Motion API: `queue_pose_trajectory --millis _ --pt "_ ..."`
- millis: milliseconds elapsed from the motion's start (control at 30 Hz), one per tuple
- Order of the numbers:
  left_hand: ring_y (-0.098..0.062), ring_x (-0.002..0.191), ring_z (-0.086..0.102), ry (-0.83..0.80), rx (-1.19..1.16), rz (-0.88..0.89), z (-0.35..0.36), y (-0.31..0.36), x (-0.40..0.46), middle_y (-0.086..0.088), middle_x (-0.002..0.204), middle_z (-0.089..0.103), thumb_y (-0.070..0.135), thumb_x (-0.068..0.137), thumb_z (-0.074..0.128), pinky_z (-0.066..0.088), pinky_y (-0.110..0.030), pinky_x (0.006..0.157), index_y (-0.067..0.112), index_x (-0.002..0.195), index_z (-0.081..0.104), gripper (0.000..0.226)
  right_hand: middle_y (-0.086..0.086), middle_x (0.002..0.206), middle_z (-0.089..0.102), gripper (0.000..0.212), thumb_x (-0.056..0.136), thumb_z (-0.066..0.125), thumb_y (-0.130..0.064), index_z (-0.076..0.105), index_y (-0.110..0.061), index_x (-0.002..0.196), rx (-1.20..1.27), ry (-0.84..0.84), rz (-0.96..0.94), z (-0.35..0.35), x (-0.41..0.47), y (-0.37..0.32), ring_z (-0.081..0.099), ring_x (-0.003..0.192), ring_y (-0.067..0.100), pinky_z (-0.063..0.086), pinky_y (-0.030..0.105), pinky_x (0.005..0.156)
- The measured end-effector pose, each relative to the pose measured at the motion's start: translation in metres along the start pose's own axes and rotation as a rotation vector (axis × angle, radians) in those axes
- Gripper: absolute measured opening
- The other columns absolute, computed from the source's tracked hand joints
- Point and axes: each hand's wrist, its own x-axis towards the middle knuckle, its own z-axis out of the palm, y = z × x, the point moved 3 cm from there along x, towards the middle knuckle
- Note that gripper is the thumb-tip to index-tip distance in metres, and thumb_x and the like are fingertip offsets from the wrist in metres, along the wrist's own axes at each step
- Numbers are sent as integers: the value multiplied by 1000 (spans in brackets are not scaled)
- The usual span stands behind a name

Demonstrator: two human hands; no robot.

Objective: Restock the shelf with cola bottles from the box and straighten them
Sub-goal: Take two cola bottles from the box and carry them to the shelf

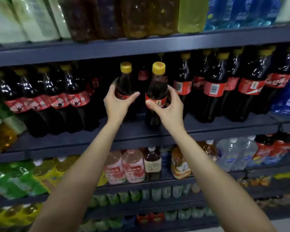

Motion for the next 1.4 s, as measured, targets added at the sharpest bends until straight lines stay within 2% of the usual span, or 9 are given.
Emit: queue_pose_trajectory --millis 100,300,367,467,567,667,833,1233,1400 --pt "-5 110 56 1 -14 -32 7 -16 28 8 115 61 39 61 86 42 -14 94 19 128 53 77 3 123 60 71 67 83 -35 53 -12 127 -66 58 24 20 14 7 56 114 13 44 32 100" --pt "-16 112 58 -40 -130 -53 18 -48 51 5 123 60 46 57 82 49 -41 96 35 122 43 76 -2 124 54 71 73 78 -38 48 -15 132 -113 136 60 38 21 17 53 113 9 43 21 97" --pt "-14 116 56 -117 -136 -31 19 -55 50 4 129 57 38 65 83 47 -35 100 34 133 37 82 -3 132 48 78 76 76 -38 38 -16 140 -150 126 64 42 16 25 46 122 9 36 17 100" --pt "-7 127 46 -289 -51 50 18 -68 43 3 146 42 30 72 81 39 -20 102 34 148 14 101 0 143 41 89 77 76 -34 23 -20 147 -246 30 112 47 1 49 36 133 14 32 29 108" --pt "-15 125 49 -352 65 52 20 -87 34 -2 147 42 31 75 78 41 -23 97 35 149 1 107 3 139 45 88 78 75 -35 22 -25 148 -346 -15 173 48 -13 69 39 130 18 34 30 105" --pt "-25 122 53 -306 173 8 24 -96 35 -5 140 50 40 77 75 44 -34 98 30 150 5 102 2 138 50 82 79 74 -35 27 -24 145 -371 23 177 49 -13 69 45 128 17 33 22 97" --pt "-35 124 50 -231 220 -111 38 -105 65 -11 139 51 41 79 73 38 -38 101 30 151 7 98 10 113 66 78 78 74 -36 27 -21 139 -445 51 191 70 4 74 63 96 30 48 39 88" --pt "-26 139 29 -200 176 -70 55 -133 93 -11 155 24 26 85 69 25 -40 111 17 152 0 96 17 126 56 80 86 68 -29 17 -16 147 -517 3 245 111 42 84 60 106 37 47 39 84" --pt "-31 135 36 -293 356 -110 53 -145 78 -14 155 22 15 82 70 37 -45 104 22 150 -11 107 17 133 50 79 90 62 -32 12 -13 149 -596 -27 217 116 43 86 58 108 37 49 39 79"
